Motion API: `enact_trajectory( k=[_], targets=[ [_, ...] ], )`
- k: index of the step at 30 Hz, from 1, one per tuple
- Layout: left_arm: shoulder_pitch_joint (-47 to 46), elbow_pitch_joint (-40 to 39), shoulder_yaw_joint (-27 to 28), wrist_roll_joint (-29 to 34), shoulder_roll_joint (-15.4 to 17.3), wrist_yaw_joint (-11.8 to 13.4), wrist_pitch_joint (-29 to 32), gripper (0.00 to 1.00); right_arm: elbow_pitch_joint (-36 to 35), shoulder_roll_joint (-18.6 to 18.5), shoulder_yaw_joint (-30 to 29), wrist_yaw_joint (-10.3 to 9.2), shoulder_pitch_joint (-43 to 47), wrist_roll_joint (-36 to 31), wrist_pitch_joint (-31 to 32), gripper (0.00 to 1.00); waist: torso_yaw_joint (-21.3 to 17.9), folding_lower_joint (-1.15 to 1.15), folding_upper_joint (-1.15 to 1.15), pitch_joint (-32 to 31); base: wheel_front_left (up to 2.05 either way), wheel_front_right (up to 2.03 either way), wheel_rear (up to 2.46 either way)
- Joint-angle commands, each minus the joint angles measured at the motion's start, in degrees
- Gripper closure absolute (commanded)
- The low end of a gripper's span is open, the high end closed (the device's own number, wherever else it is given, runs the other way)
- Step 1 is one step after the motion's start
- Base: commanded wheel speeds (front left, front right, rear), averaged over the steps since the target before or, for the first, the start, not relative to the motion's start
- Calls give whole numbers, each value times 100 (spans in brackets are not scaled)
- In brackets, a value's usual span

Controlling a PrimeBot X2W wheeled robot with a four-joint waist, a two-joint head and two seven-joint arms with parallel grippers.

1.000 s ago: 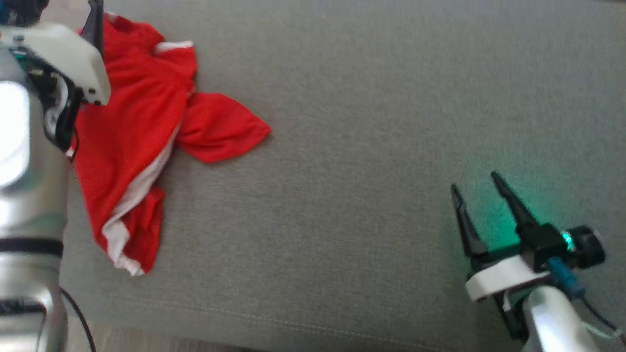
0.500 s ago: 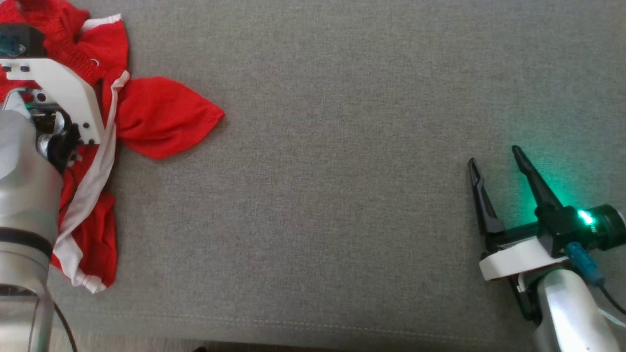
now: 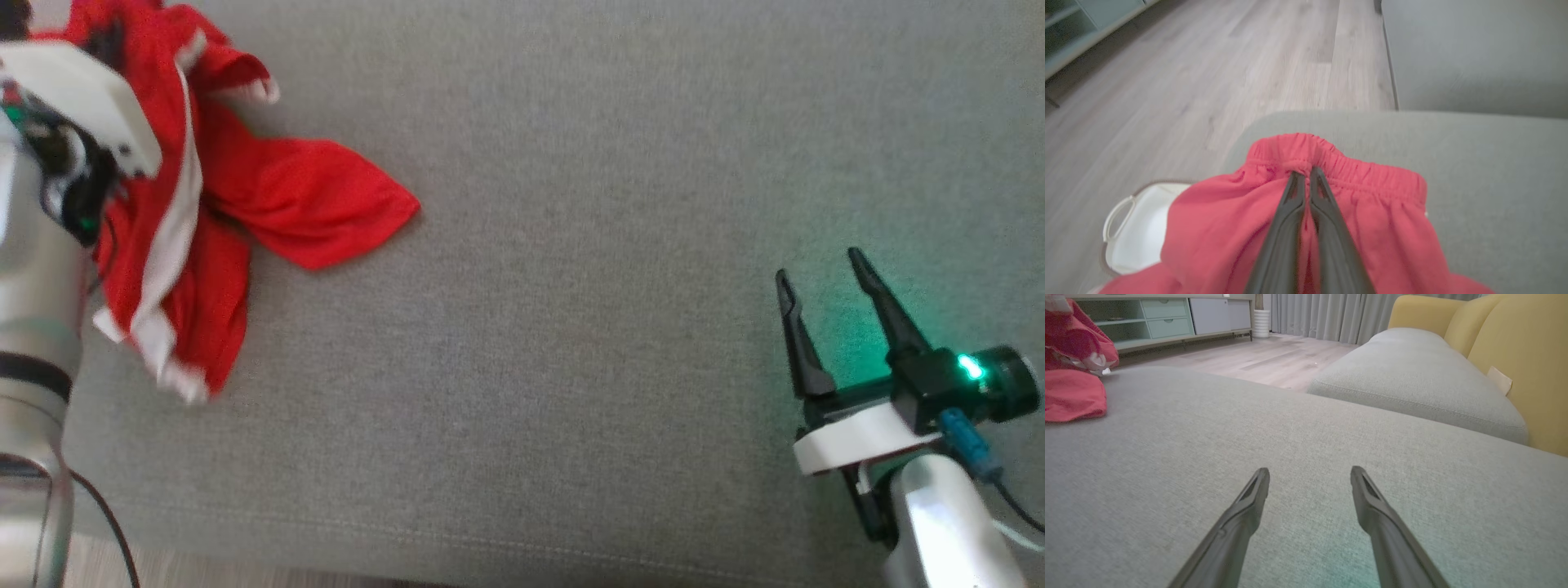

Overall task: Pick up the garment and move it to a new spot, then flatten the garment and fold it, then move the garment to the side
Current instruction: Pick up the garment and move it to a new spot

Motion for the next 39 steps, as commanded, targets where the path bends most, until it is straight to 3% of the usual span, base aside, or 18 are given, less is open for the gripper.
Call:
enact_trajectory(
  k=[1,10,18,25,31,39],
  targets=[
    [-336,-252,107,-72,382,8,-137,100,-118,54,167,-4,67,57,-62,0,28,0,0,-336,0,0,0],
    [-609,-1131,-189,-600,498,8,-303,100,21,286,246,-4,383,295,-62,0,-247,0,0,-1313,0,0,0],
    [-696,-2045,-247,-1237,442,8,-54,100,30,386,358,-4,532,473,-62,0,-1019,0,0,-1810,0,0,0],
    [-601,-2534,-152,-1712,-99,85,128,100,-59,395,508,-4,556,745,-62,0,-1805,0,0,-1880,0,0,0],
    [-139,-2391,-420,-1841,-719,140,207,100,-75,396,643,-4,543,880,-62,0,-2414,0,0,-1731,0,0,0],
    [515,-1922,-413,-2202,-1452,192,-591,100,-170,397,952,-4,307,1077,-62,0,-2973,0,0,-1160,0,0,0]
  ],
)
